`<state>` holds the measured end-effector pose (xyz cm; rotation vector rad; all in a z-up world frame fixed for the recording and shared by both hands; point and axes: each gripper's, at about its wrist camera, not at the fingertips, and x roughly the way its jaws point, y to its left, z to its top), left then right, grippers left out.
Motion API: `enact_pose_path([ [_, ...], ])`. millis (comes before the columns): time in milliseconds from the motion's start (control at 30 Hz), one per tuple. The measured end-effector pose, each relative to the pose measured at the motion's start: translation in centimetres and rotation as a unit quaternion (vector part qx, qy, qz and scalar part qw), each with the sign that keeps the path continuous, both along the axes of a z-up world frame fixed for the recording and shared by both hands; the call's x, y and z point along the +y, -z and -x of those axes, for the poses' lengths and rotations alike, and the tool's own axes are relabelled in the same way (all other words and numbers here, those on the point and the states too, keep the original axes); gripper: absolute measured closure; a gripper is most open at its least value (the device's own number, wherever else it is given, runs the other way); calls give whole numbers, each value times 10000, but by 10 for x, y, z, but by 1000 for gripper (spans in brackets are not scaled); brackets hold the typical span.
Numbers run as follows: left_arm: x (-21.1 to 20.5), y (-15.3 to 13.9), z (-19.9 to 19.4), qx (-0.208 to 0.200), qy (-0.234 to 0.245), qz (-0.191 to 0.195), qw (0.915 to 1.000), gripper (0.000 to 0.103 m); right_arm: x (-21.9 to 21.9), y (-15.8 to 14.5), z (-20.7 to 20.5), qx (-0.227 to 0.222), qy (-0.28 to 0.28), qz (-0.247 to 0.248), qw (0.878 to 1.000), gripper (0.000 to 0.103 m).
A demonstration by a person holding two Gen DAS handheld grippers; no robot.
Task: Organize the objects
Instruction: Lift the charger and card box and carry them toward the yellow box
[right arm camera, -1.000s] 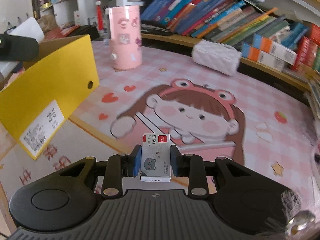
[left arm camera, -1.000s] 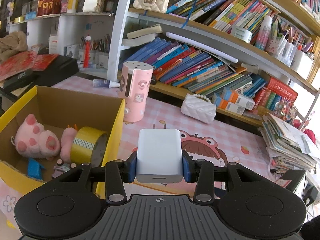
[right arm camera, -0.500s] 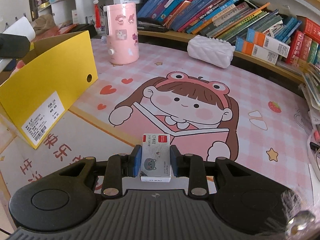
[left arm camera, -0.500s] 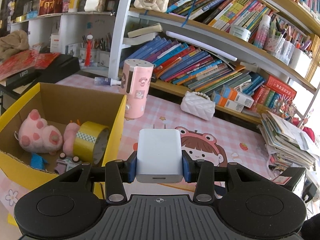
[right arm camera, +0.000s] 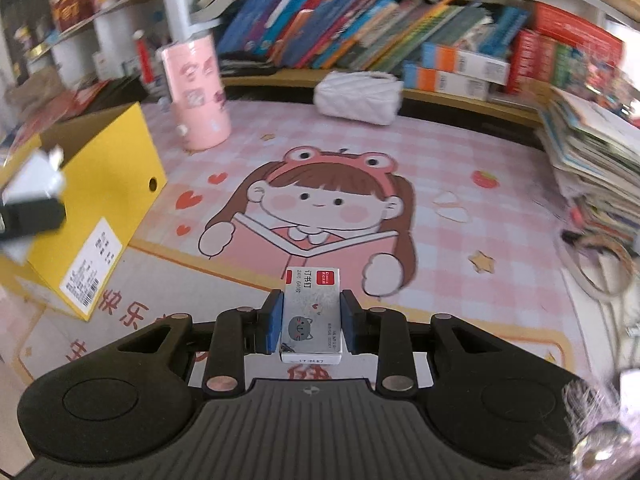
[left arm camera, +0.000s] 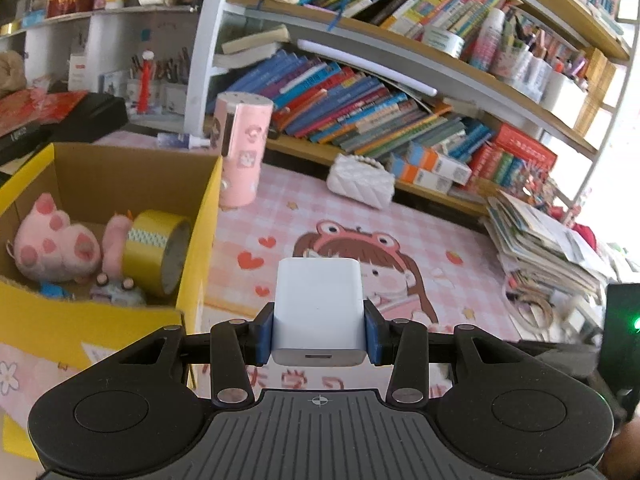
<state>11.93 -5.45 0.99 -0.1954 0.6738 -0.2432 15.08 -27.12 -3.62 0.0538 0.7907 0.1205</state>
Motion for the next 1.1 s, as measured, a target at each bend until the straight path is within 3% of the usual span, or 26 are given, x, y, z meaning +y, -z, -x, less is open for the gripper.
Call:
enact_pose_path([
  [433, 51, 3, 38, 63, 176, 10, 9998, 62, 42, -33, 54, -167, 337, -32, 9993, 75],
  [1100, 150, 8, 104, 218, -169, -76, 9996, 62, 162, -19, 131, 44, -226, 89, 9997, 75],
])
